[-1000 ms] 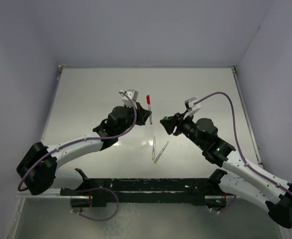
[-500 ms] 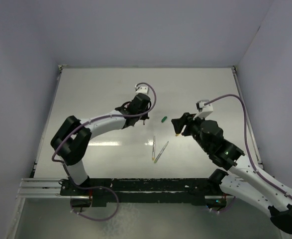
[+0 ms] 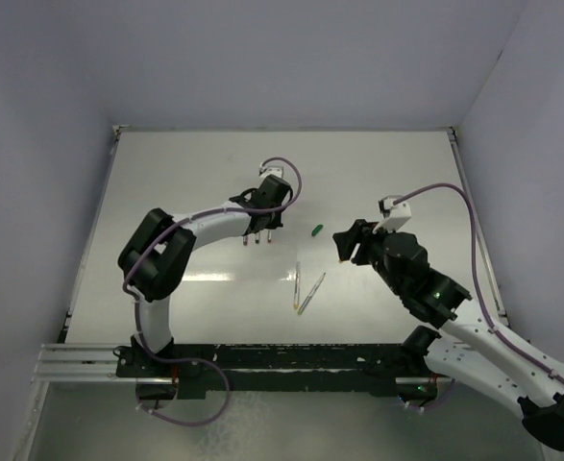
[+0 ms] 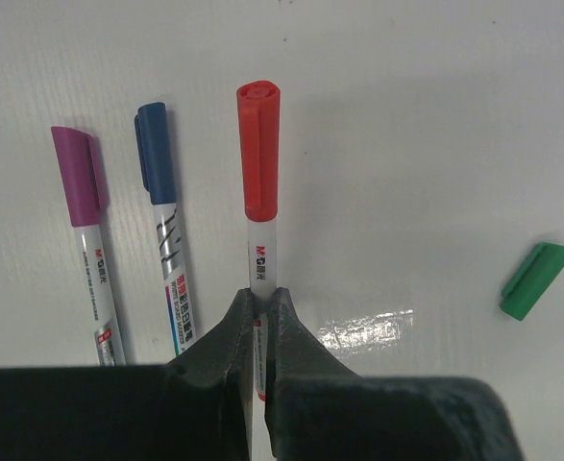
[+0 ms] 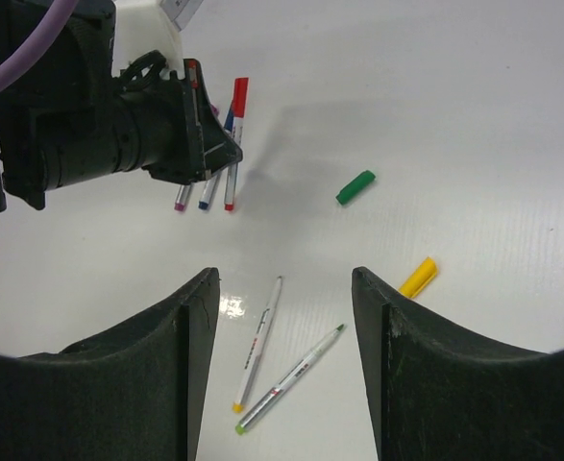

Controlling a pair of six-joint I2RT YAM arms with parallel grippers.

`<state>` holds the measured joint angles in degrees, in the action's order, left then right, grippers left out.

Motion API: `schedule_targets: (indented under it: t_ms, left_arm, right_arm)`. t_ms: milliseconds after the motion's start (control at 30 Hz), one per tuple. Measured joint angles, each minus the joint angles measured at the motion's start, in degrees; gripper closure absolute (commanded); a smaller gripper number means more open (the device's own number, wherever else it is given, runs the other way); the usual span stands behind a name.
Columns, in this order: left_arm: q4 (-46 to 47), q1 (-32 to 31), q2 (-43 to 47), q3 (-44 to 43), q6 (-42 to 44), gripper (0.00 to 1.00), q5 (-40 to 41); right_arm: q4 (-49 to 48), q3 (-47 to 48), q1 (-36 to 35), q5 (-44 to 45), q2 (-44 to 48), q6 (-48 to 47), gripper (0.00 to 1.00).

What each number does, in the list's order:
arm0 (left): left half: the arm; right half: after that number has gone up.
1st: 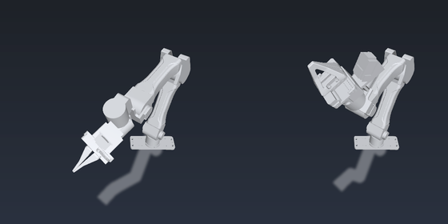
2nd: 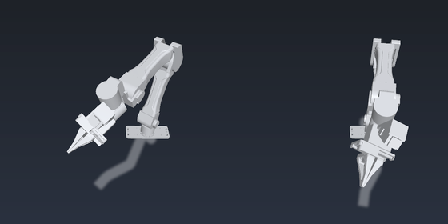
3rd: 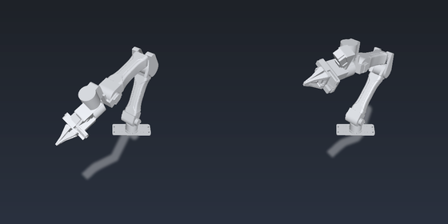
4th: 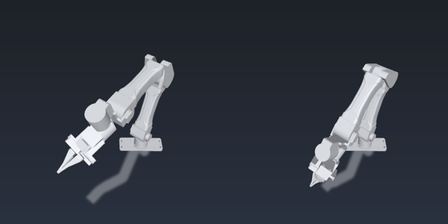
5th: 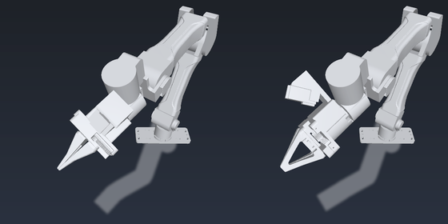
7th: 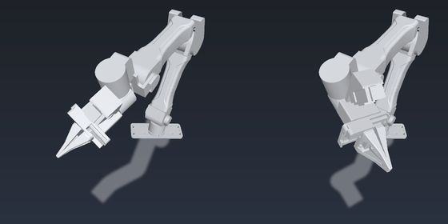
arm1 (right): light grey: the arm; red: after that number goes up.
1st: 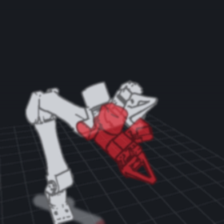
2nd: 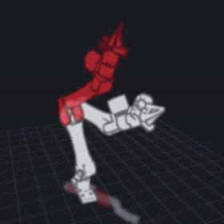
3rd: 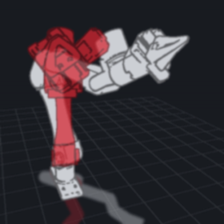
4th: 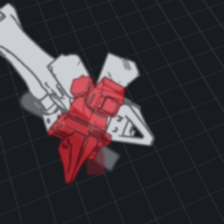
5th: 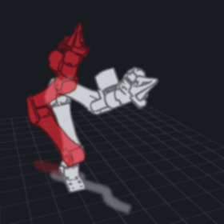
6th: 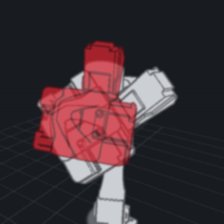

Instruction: Insert the pens into the pen caps

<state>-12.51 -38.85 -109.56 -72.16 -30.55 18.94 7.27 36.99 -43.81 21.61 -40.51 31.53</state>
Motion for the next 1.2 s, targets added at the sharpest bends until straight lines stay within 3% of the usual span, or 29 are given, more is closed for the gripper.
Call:
schedule_targets:
  t_ms: [267,600,1200]
  left_arm:
    - [-0.5,1.4,-2.6,-1.6,-0.5,0.9,-0.3]
    - [-1.8,1.7,-5.8,-3.9,-1.8,0.7,-1.4]
    - [-4.9,1.8,-5.2,-6.4,-1.5,0.59,-1.6]
  right_arm:
    - [-0.1,0.0,0.0,0.0,-1.5,0.3,0.4]
    - [-0.4,0.0,0.0,0.0,-3.0,0.4,0.41]
    - [-1.7,-0.1,0.0,0.0,-4.1,0.4,0.41]
